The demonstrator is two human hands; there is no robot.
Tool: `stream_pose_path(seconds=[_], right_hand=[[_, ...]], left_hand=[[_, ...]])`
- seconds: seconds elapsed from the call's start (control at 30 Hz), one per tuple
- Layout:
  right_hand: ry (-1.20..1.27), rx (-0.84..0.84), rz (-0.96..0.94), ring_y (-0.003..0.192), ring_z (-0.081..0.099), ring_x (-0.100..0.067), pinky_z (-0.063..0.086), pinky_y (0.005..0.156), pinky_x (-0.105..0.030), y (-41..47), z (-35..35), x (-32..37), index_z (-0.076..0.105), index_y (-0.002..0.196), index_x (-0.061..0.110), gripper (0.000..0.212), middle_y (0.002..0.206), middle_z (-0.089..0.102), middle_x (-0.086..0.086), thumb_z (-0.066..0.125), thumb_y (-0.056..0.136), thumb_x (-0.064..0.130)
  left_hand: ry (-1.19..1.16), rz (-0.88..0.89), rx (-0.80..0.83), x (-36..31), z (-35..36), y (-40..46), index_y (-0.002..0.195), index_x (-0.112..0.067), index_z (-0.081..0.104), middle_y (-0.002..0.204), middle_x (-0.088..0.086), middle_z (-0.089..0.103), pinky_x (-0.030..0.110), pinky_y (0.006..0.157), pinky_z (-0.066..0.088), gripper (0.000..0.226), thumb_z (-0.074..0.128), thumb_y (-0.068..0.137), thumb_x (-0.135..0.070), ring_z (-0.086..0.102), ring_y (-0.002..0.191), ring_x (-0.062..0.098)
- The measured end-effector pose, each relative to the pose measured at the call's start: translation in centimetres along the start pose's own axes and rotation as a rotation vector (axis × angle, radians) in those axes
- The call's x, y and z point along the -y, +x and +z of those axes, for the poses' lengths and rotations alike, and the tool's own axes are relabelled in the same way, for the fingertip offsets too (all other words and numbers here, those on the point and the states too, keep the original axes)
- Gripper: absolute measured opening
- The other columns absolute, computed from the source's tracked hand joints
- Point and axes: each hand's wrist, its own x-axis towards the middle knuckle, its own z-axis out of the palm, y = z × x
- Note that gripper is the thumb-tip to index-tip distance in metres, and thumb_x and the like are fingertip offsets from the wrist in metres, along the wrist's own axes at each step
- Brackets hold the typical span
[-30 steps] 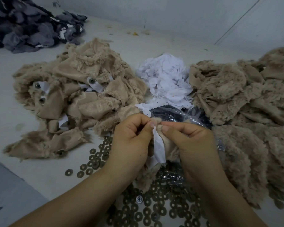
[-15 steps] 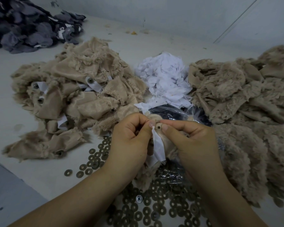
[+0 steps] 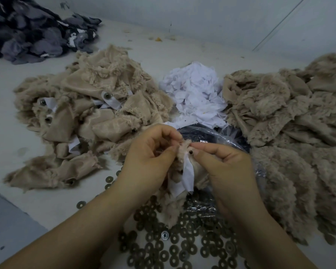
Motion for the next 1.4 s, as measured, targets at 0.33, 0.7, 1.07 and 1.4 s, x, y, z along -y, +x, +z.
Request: stream_pose_path(seconds=[0.33,0.7,1.07,1.4], right_hand=[[-0.028,0.007,-0.007,0.080,0.076,-0.020,0.062,0.069,-0.030,0.0,-0.2,0.5,0.080,0.083,0.018,0.012,0.082,0.078,-0.004,0.078,0.080,0.007],[-0.105,-0.041,-0.013,0.073,0.075,-0.025,0.062,0.064,-0.030,-0.1,-0.2,0.7,0.081,0.083,0.018,0.009,0.074,0.077,-0.005,0.079,0.082,0.009],[-0.117,-0.048,-0.049,0.073,0.075,-0.014,0.057,0.062,-0.018,-0.1,-0.2,1.0,0.080,0.083,0.017,0.007,0.076,0.078,0.002,0.080,0.079,0.010],[-0.221,-0.085,-0.157,0.073,0.074,-0.007,0.060,0.068,-0.024,-0.2,-0.3,1.0,0.081,0.084,0.023,0.012,0.075,0.077,0.009,0.081,0.080,0.011]], left_hand=[[0.261,0.220,0.438,-1.6,-2.3,1.4,0.093,-0.005,0.076,0.098,0.009,0.060,0.022,0.068,0.049,0.017,0.073,0.080,0.005,0.063,0.083,0.020],[0.071,0.116,0.160,-1.6,-1.6,1.1,0.090,-0.006,0.076,0.082,0.007,0.076,0.024,0.067,0.057,0.014,0.074,0.078,0.000,0.073,0.074,0.019],[-0.139,-0.050,0.095,-0.8,-1.2,1.0,0.077,-0.009,0.076,0.070,0.011,0.073,0.024,0.055,0.055,0.011,0.078,0.066,-0.009,0.068,0.059,0.019],[-0.204,-0.211,0.149,-1.0,-1.4,1.0,0.078,-0.008,0.077,0.070,0.019,0.070,0.028,0.053,0.056,0.016,0.077,0.063,-0.004,0.066,0.056,0.024]])
